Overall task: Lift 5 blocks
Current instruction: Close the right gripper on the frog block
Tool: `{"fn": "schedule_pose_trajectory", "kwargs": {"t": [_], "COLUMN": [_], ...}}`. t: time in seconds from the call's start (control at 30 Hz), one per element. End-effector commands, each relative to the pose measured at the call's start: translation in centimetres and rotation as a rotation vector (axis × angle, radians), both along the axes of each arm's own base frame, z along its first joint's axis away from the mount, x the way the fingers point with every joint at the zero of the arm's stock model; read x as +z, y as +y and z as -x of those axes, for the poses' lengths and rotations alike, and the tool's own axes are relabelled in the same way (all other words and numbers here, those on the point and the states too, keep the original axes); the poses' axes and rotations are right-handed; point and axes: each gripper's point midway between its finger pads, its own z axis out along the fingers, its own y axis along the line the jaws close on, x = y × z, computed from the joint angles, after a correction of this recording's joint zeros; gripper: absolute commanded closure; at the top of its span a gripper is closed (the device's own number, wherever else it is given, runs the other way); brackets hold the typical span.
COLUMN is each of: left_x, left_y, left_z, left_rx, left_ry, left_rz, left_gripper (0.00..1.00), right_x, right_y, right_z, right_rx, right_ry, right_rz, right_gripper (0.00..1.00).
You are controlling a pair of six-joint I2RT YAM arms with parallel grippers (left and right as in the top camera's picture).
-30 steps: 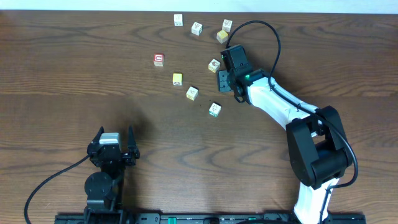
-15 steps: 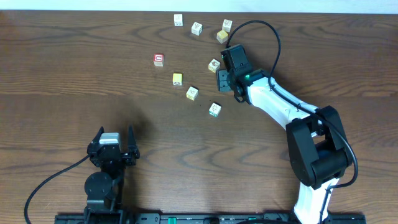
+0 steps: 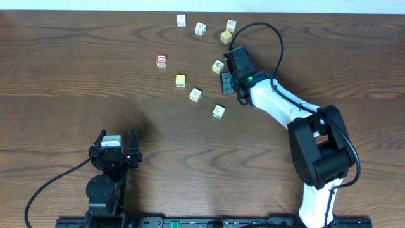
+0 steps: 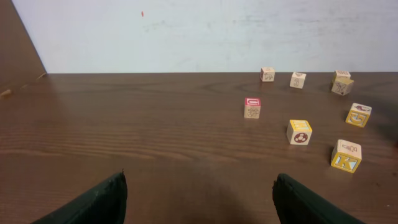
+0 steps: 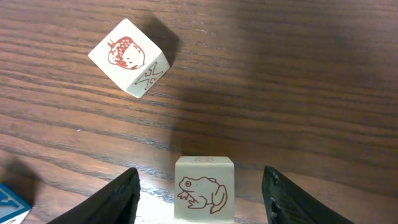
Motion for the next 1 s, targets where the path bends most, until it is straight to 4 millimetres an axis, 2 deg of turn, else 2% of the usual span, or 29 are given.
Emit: {"fn": "schedule_pose_trajectory", "kwargs": {"t": [0.0, 0.27, 0.5, 0.87, 0.97], "left_x": [-1.8, -1.8, -1.8, -1.8, -1.8], "left_y": [0.1, 0.1, 0.1, 0.1, 0.1], "left_z": [0.2, 0.2, 0.2, 0.2, 0.2], "left_rx": [0.009, 0.009, 0.009, 0.009, 0.009], "left_ry": [0.057, 0.057, 0.057, 0.057, 0.057], "left_rz": [0.004, 0.004, 0.004, 0.004, 0.004], "left_gripper": [0.24, 0.25, 0.25, 0.25, 0.25], "right_x": [-0.8, -1.3, -2.9, -2.8, -2.7], "right_y": [0.2, 0.1, -0.1, 0.2, 0.2], "right_z": [0.4, 0.7, 1.0, 0.6, 0.5], "right_rx": [-0.008, -0.008, -0.008, -0.008, -0.008], "right_ry": [0.009, 0.023, 0.055, 0.035, 0.032], "right_rz": [0.014, 0.021, 0.037, 0.027, 0.026], "right_gripper": [0.41, 0.44, 0.45, 0.48, 0.53]}}
